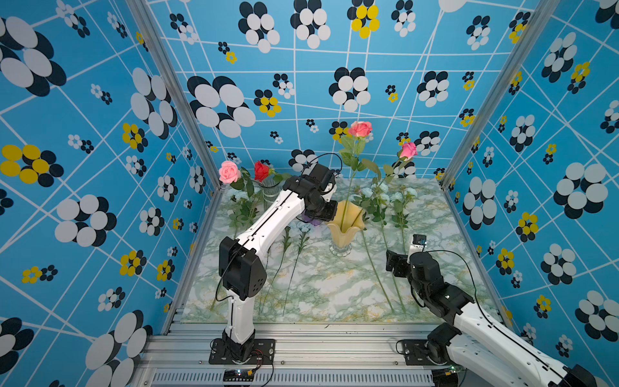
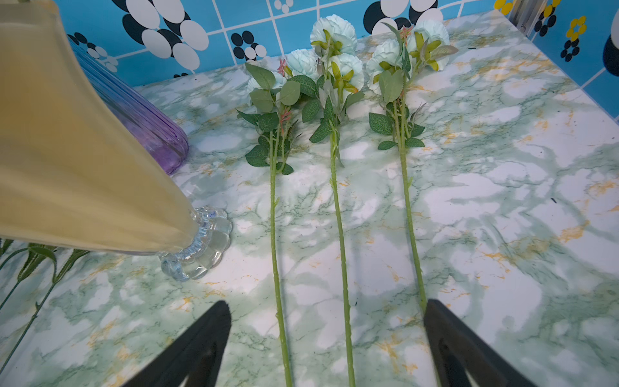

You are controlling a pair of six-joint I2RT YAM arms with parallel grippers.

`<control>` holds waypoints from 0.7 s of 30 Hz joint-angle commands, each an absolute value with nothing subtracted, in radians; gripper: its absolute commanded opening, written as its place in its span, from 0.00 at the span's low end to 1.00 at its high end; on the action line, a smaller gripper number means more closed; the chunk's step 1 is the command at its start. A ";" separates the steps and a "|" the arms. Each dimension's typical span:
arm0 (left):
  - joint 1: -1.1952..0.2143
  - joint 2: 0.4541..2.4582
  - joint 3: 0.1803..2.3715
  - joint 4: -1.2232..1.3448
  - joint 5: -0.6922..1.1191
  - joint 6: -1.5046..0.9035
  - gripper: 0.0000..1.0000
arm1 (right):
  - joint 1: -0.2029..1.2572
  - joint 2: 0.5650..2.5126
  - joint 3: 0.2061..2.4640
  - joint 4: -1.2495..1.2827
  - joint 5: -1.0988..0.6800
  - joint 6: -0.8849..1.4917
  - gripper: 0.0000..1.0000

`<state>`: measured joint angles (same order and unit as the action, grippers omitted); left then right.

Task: Pick out blue flowers from the vase
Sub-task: Move the vase to the center of the board.

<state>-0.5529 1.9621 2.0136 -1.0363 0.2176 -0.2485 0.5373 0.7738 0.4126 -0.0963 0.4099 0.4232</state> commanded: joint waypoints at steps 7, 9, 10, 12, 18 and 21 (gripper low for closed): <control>-0.501 2.041 2.167 -0.971 0.201 -0.222 0.00 | 0.531 0.773 0.416 -0.103 0.407 0.416 0.93; -0.497 2.073 2.208 -0.981 0.215 -0.222 0.00 | 0.530 0.775 0.417 -0.103 0.407 0.416 0.93; -0.496 2.088 2.230 -0.983 0.218 -0.223 0.00 | 0.530 0.777 0.417 -0.103 0.407 0.417 0.93; -0.495 2.117 2.268 -0.986 0.219 -0.225 0.00 | 0.530 0.783 0.420 -0.103 0.405 0.415 0.93; -0.491 2.206 2.387 -1.002 0.226 -0.239 0.00 | 0.530 0.798 0.426 -0.103 0.403 0.414 0.93; -0.487 2.245 2.437 -1.012 0.225 -0.241 0.00 | 0.530 0.799 0.426 -0.101 0.403 0.414 0.93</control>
<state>-0.5026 2.2173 2.3772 -1.0622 0.2287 -0.2428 0.5373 0.7948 0.4126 -0.0959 0.4091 0.4232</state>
